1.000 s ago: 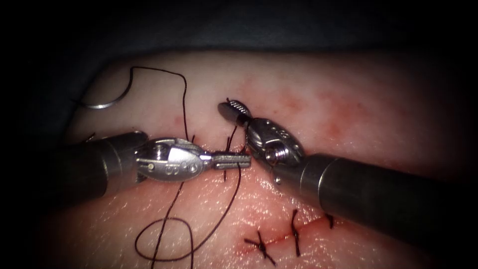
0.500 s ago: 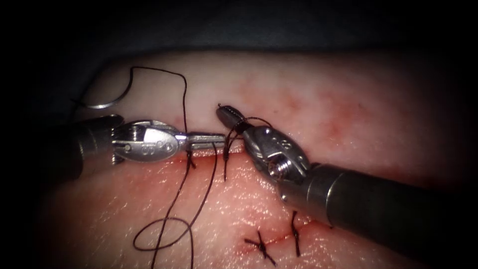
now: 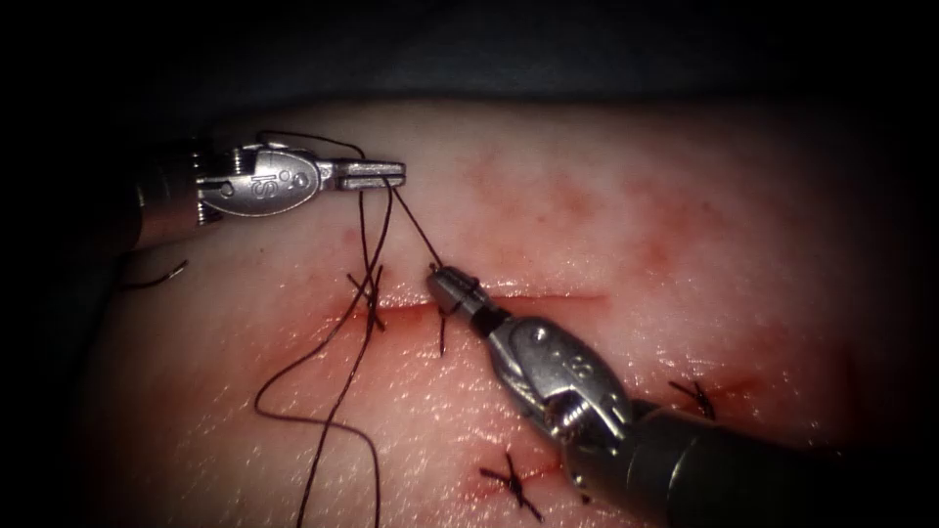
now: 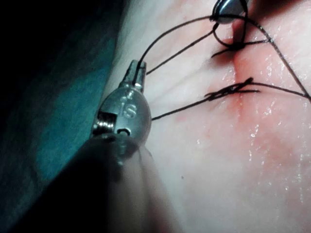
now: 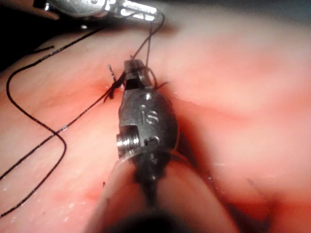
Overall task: Wound Closure
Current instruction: Pull tail thread downward with right jaws and pull working suture upward with left hands, then snip working end of suture with right-side blades, then cut end of suture tail with blades of right needle holder
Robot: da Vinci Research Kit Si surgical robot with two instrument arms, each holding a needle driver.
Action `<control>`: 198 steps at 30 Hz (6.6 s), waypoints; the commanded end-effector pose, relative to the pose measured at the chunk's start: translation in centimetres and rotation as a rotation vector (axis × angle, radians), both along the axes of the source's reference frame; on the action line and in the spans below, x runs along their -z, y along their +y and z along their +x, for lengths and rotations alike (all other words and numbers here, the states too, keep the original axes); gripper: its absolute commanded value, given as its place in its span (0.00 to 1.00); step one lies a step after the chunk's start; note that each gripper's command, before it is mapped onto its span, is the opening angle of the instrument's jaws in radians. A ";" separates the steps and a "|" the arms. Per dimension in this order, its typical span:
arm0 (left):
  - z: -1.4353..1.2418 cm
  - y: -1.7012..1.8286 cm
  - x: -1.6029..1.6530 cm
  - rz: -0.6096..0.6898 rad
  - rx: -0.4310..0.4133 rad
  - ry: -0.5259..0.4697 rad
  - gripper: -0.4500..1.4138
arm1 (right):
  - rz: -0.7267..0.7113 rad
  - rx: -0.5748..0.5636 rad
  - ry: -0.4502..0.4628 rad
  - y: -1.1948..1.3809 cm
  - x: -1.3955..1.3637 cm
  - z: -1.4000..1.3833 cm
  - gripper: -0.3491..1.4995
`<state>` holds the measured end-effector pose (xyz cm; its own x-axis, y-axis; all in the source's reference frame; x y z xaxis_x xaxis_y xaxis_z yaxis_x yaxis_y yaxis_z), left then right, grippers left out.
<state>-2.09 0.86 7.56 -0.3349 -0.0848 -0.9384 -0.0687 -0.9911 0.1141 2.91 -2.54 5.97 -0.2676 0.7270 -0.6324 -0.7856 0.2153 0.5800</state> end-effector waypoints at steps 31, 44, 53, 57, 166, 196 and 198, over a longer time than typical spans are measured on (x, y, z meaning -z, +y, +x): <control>0.11 1.20 -1.08 -0.055 0.214 0.009 0.00 | -0.052 0.121 -0.039 -0.92 0.01 0.23 0.00; 0.34 0.56 -0.26 0.095 0.022 -0.255 0.00 | -0.136 0.173 0.051 -0.64 0.24 -0.01 0.75; 0.44 0.06 0.76 0.144 -0.066 -0.360 0.00 | -0.150 0.276 -0.003 -0.09 0.40 -0.43 0.79; 0.39 -0.11 1.08 0.135 -0.086 -0.378 0.00 | -0.162 0.337 0.008 0.11 0.43 -0.46 0.81; -1.39 -2.22 2.47 0.016 -0.491 -0.534 0.00 | -0.666 0.698 -0.397 0.84 -0.03 -1.53 0.93; -0.41 -1.39 1.64 0.278 -0.058 0.156 0.54 | -0.656 0.691 -0.442 0.83 -0.23 -1.08 0.95; -0.48 -1.40 1.51 0.278 -0.037 0.176 0.51 | -0.655 0.695 -0.444 0.81 -0.24 -1.05 0.95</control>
